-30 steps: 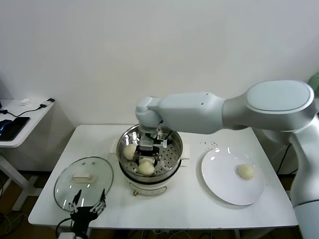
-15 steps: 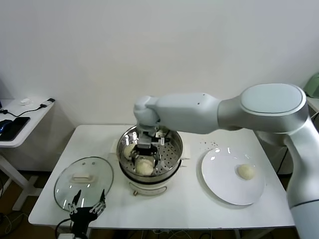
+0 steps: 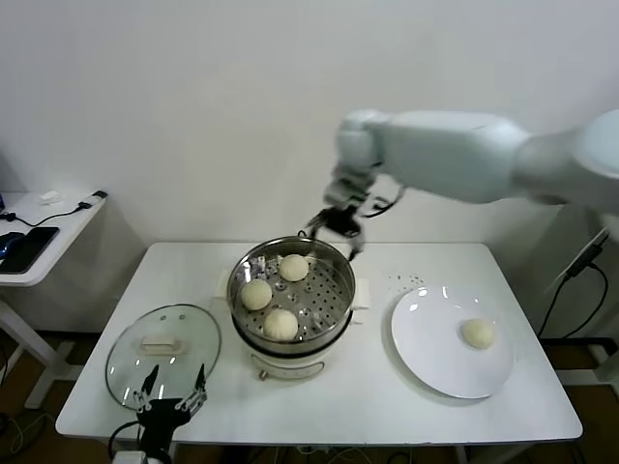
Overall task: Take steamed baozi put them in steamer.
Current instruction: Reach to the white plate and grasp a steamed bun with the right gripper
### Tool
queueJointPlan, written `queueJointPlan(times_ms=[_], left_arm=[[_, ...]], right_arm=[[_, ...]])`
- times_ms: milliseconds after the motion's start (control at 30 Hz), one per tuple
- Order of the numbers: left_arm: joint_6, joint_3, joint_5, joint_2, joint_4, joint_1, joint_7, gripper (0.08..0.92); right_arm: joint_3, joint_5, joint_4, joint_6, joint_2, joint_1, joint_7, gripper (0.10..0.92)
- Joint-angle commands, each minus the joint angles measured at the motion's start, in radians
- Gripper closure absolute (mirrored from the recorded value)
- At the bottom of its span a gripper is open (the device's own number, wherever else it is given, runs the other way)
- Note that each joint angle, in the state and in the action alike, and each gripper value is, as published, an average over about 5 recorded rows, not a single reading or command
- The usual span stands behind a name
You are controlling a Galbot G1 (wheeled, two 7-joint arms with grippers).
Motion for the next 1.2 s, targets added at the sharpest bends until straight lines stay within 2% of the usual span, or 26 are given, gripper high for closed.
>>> queueJointPlan(times_ms=[33, 200, 367, 733, 1200], left_arm=[[0.000, 0.000, -0.001, -0.002, 0.005, -0.002, 0.001, 0.177], [-0.002, -0.001, 0.000, -0.009, 0.009, 0.004, 0.001, 0.177], [-0.002, -0.002, 0.003, -0.014, 0.011, 0.009, 0.001, 0.177], [-0.004, -0.004, 0.012, -0.017, 0.016, 0.022, 0.002, 0.177], [-0.010, 0.000, 0.022, -0.017, 0.014, 0.033, 0.001, 0.177]], right_arm=[[-0.204, 0.073, 0.161, -0.376, -0.439, 0.074, 0.044, 0.203], [-0.156, -0.027, 0.150, -0.412, -0.549, -0.083, 0.074, 0.203], [0.010, -0.142, 0.077, -0.415, -0.588, -0.309, 0.085, 0.203], [0.279, -0.269, -0.055, -0.441, -0.530, -0.606, 0.164, 0.203], [0.369, -0.326, -0.132, -0.450, -0.475, -0.712, 0.201, 0.203]])
